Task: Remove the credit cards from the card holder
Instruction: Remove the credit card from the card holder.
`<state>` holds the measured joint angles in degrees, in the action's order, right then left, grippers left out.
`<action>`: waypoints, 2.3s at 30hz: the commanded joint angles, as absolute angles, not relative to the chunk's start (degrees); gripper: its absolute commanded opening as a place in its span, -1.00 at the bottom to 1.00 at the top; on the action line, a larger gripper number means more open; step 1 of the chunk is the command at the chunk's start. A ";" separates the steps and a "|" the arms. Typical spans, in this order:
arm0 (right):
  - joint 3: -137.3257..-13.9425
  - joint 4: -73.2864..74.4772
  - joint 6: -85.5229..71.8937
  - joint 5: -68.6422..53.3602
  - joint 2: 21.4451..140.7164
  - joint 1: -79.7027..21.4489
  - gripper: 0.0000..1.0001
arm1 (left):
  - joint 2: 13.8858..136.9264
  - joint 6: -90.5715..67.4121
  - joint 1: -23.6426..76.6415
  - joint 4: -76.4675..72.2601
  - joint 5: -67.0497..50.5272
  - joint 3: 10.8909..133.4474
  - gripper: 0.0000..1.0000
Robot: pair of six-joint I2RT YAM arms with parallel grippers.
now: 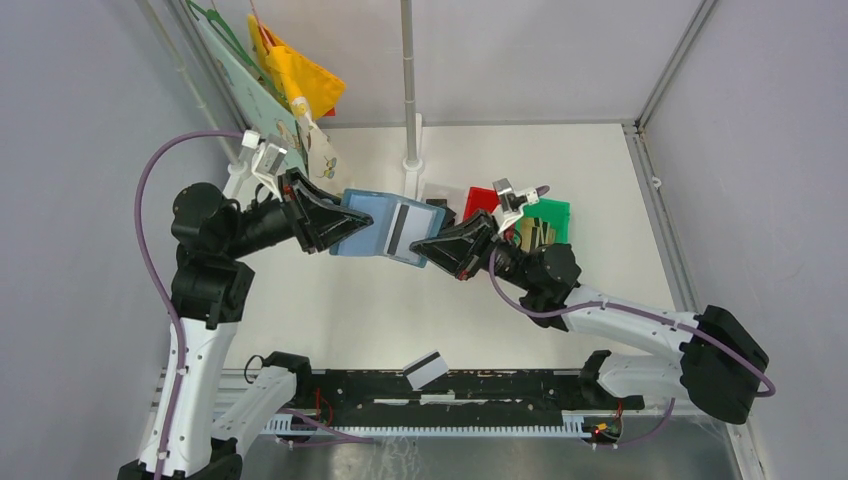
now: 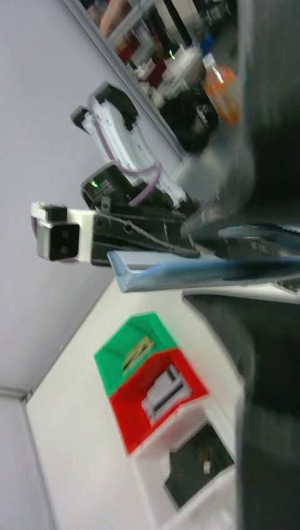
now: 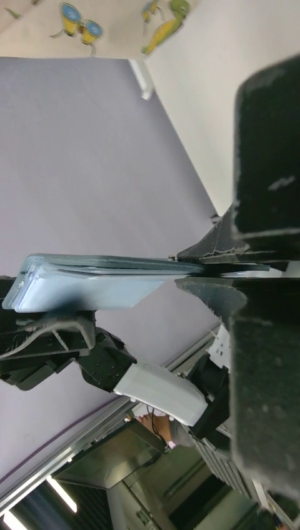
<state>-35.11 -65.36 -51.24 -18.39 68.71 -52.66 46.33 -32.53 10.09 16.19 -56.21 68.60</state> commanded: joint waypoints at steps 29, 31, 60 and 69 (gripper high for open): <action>-87.40 30.14 2.03 -32.09 85.26 -61.31 -1.00 | 56.34 53.30 10.37 81.52 -66.00 77.16 0.56; -90.06 31.12 2.41 -32.05 86.76 -61.76 -1.00 | 57.47 54.88 10.66 83.81 -66.42 77.67 0.41; -44.85 -61.07 -39.07 -24.88 71.20 -59.57 0.19 | 43.72 -32.83 11.37 8.88 -63.19 63.72 -0.97; -55.25 -31.33 -29.66 -33.43 70.37 -58.62 -1.00 | 45.14 -10.71 11.36 29.82 -63.22 68.97 -0.25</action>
<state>-46.50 -48.12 -37.06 -28.29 72.23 -58.74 43.18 -24.08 11.07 17.89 -63.46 64.18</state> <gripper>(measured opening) 0.019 0.258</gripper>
